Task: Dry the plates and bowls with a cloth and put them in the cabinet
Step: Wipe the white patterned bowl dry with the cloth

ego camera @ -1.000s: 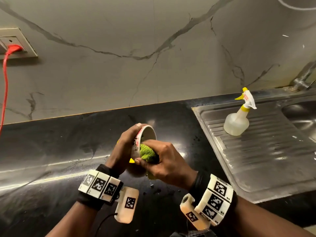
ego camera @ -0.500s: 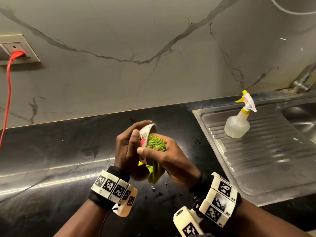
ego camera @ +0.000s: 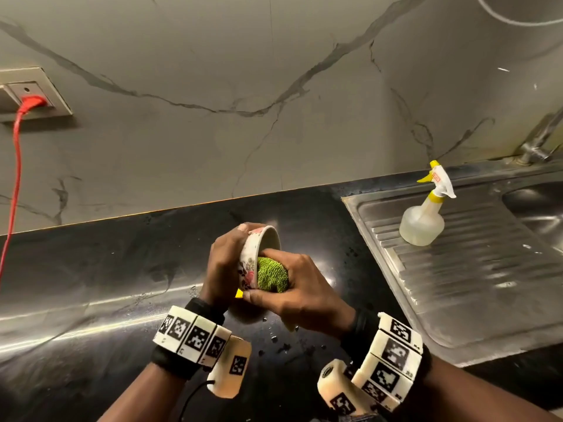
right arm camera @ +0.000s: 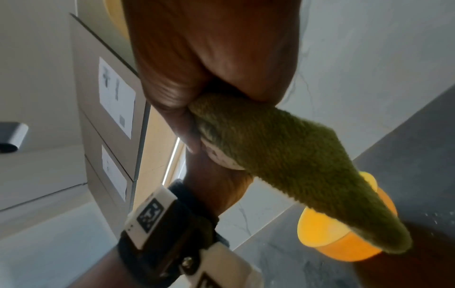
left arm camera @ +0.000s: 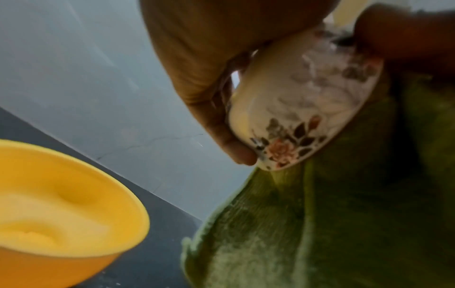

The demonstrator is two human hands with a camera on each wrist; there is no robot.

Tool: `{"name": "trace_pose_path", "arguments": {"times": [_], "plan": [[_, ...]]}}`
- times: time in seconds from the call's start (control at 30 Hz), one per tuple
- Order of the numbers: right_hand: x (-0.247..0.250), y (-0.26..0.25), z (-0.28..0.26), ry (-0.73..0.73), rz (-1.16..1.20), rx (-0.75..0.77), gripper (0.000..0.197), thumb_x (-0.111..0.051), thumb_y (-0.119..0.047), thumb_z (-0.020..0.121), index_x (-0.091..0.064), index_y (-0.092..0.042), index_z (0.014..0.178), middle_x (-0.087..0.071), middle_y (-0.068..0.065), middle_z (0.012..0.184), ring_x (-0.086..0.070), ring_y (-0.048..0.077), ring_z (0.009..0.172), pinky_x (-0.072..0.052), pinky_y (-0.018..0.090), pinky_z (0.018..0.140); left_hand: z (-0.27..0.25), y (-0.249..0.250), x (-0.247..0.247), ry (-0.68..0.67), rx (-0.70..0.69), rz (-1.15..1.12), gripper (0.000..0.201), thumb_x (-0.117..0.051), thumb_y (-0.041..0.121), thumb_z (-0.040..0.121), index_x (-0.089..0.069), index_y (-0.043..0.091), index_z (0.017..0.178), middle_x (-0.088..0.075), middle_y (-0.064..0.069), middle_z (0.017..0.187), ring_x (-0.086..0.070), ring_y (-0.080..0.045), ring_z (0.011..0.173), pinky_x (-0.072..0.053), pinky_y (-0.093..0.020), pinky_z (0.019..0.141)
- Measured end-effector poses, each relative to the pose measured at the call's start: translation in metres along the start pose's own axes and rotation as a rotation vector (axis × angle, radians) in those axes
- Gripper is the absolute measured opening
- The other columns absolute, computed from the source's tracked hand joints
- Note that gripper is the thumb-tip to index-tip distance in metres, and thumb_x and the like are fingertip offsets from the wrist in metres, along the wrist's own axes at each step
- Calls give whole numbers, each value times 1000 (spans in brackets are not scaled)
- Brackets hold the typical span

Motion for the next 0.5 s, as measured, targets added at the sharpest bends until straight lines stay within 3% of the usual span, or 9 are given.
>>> {"name": "trace_pose_path", "arguments": {"times": [0.1, 0.23, 0.33, 0.4, 0.5], "plan": [[1, 3, -3, -6, 96, -78, 24, -75, -18, 84, -67, -7, 103, -70, 4, 89, -67, 11, 76, -53, 21, 68, -4, 2, 3, -54, -205, 161, 45, -40, 43, 92, -74, 15, 101, -73, -12, 89, -70, -36, 80, -53, -54, 68], [0, 11, -6, -3, 226, -145, 23, -75, -14, 85, -66, -8, 105, -70, 5, 91, -68, 17, 82, -56, 28, 75, -11, 7, 2, -56, -433, 357, 44, -33, 35, 96, -71, 18, 110, -74, 1, 99, -72, -22, 87, -56, -44, 67], [2, 7, -7, 19, 200, -99, 24, -75, -9, 81, -67, -5, 103, -71, 10, 90, -69, 25, 80, -60, 38, 74, -14, 9, 3, -32, -550, 492, 47, -32, 42, 99, -67, 17, 117, -72, -1, 111, -69, -16, 98, -55, -35, 77], [6, 3, -5, 51, 74, -12, 22, -73, -8, 80, -67, -4, 100, -70, 9, 86, -68, 23, 73, -59, 40, 68, -12, 12, 2, -34, -482, 443, 44, -36, 42, 97, -67, 18, 117, -72, -1, 111, -69, -18, 97, -55, -35, 77], [6, 0, -2, 31, -183, 160, 23, -73, -11, 80, -64, -4, 100, -67, 7, 90, -63, 19, 75, -53, 40, 66, -2, 11, -1, 4, -133, 211, 44, -45, 51, 91, -71, 21, 108, -73, -5, 104, -69, -21, 94, -53, -39, 80]]}}
Point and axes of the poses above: each hand's wrist, its own z-axis towards the middle knuckle, its own x-axis out of the back of the hand, y = z × x, the point moved 4 cm from there along z, towards the middle knuckle
